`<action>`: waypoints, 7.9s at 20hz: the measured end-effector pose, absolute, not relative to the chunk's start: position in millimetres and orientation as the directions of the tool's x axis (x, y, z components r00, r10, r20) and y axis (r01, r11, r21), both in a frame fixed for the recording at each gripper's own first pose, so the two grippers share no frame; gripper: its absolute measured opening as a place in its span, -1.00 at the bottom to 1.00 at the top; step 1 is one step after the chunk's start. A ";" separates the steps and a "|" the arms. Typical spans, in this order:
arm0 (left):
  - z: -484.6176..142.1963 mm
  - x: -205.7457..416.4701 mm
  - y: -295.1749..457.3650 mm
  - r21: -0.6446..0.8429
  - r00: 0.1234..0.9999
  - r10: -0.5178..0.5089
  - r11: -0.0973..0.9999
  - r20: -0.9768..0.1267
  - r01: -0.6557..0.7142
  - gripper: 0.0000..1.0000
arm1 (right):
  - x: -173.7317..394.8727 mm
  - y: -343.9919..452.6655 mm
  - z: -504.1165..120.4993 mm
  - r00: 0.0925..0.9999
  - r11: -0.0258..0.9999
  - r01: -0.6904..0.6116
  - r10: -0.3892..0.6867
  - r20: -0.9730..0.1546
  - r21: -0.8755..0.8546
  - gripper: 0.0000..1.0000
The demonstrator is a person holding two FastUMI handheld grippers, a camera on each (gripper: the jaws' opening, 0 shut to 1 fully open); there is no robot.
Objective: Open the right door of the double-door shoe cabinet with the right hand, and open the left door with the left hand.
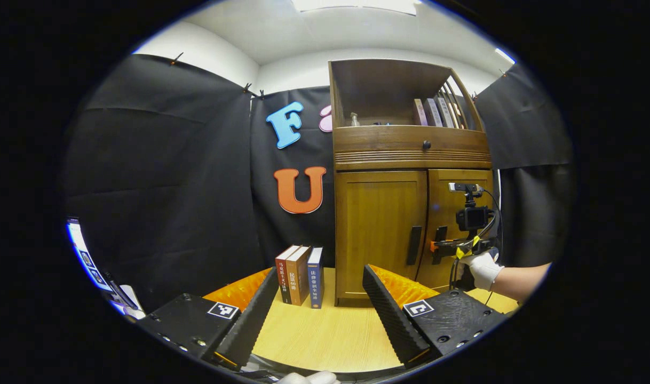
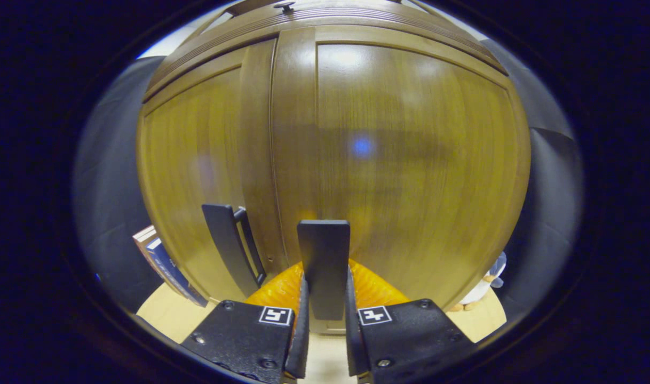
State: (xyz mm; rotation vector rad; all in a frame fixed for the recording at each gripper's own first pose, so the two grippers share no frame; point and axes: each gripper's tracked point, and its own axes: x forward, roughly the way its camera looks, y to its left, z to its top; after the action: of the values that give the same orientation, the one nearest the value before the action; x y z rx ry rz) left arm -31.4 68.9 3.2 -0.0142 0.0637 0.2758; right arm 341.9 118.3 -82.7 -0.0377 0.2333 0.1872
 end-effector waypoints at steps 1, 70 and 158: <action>1.5 -34.9 70.4 -0.006 0.960 0.273 0.962 -0.067 -0.274 0.92 | 337.7 116.2 -82.7 0.954 0.980 -0.197 0.187 -0.235 -0.019 -0.36; 1.6 10.4 -39.2 -0.018 0.996 -0.074 0.997 -0.050 0.073 0.92 | 161.4 -143.8 -96.1 0.968 0.999 -0.005 0.018 -0.250 0.054 -0.92; -83.1 333.4 -109.4 -0.038 0.992 -0.095 0.995 -0.078 0.092 0.22 | 96.5 -45.7 -37.1 0.975 0.991 -0.059 0.032 -0.222 -0.116 1.00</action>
State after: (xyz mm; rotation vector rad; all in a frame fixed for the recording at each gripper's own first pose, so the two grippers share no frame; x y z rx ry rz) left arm 333.4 -109.4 -83.1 -0.0347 0.0799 -0.0939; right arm 96.5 -45.7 -37.1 -0.1227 0.2217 0.0458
